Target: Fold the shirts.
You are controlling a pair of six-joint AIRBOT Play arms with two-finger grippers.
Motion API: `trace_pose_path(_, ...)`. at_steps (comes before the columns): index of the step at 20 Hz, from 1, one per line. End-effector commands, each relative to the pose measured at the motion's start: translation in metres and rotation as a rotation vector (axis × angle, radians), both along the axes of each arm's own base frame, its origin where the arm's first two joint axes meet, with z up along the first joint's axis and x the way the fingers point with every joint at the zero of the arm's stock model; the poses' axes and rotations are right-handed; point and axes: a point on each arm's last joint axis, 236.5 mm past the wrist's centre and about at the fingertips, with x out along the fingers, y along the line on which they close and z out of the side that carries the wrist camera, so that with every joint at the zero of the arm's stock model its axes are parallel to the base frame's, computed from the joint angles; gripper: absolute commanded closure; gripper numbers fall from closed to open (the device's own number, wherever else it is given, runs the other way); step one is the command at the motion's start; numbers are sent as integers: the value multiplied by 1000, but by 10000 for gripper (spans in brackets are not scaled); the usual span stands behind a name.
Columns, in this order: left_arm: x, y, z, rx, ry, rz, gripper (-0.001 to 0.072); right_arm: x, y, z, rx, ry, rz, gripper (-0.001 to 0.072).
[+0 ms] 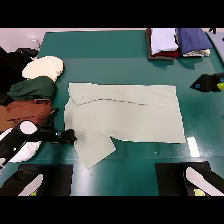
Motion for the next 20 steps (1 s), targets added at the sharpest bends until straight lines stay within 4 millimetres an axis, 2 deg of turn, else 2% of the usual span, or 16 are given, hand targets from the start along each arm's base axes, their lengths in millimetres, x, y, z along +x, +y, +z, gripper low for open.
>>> trace_pose_path(1, 8, -1, 25, 20, -43, -86, 680, -38, -25, -48, 44, 138, -117, 325)
trace_pose_path(2, 12, -1, 31, 28, -63, -104, 680, -58, -33, -73, 72, 200, -163, 319)
trace_pose_path(3, 17, -2, 38, 27, -86, -116, 680, -79, -38, -100, 110, 271, -215, 194)
trace_pose_path(4, 20, -2, 43, 26, -99, -117, 680, -98, -41, -123, 152, 338, -264, 153)
trace_pose_path(6, 23, -2, 47, 27, -117, -125, 679, -131, -40, -163, 238, 456, -339, 164)
trace_pose_path(7, 23, -2, 47, 30, -122, -135, 680, -143, -38, -177, 271, 497, -357, 234)
trace_pose_path(8, 23, -2, 47, 30, -123, -136, 680, -149, -36, -188, 293, 524, -372, 264)
trace_pose_path(11, 24, -2, 47, 31, -128, -137, 679, -153, -28, -211, 320, 572, -374, 265)
trace_pose_path(16, 22, -2, 47, 30, -121, -142, 679, -145, -8, -230, 294, 628, -275, 267)
trace_pose_path(17, 20, 0, 46, 41, -114, -153, 679, -146, -4, -230, 287, 636, -252, 333)
trace_pose_path(18, 18, 2, 47, 53, -107, -168, 680, -147, -1, -230, 272, 640, -229, 441)
trace_pose_path(20, 13, 6, 50, 76, -90, -199, 681, -148, -3, -226, 219, 623, -194, 567)
